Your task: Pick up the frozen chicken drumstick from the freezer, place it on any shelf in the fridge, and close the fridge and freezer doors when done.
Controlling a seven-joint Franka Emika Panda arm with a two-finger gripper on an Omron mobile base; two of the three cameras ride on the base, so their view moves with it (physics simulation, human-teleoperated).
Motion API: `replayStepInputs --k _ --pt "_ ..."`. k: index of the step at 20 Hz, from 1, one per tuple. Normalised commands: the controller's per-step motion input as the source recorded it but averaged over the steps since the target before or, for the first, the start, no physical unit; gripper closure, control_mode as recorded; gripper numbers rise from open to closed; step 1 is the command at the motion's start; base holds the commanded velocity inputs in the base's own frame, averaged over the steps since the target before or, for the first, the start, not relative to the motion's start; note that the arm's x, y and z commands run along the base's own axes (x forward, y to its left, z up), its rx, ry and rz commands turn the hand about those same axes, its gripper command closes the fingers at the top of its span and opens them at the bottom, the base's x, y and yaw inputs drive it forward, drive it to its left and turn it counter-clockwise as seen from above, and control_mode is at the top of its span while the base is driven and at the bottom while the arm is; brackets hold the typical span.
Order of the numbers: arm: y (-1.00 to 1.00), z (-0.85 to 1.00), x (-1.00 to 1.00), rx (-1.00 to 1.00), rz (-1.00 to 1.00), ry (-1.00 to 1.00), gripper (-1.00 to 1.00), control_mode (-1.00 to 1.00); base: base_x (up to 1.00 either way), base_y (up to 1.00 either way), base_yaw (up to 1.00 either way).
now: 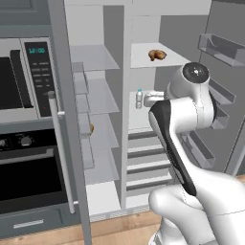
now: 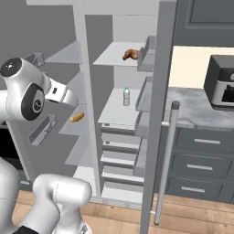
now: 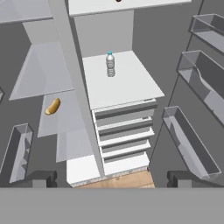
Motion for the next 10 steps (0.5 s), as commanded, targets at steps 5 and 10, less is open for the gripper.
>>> replayStepInputs --k 5,10 --pt "0.0 0.0 0.0 0.0 0.0 0.0 -1.0 1.0 0.22 0.0 0.0" --pt "0.0 0.0 0.0 0.0 0.0 0.0 -1.0 1.0 0.06 0.0 0.0"
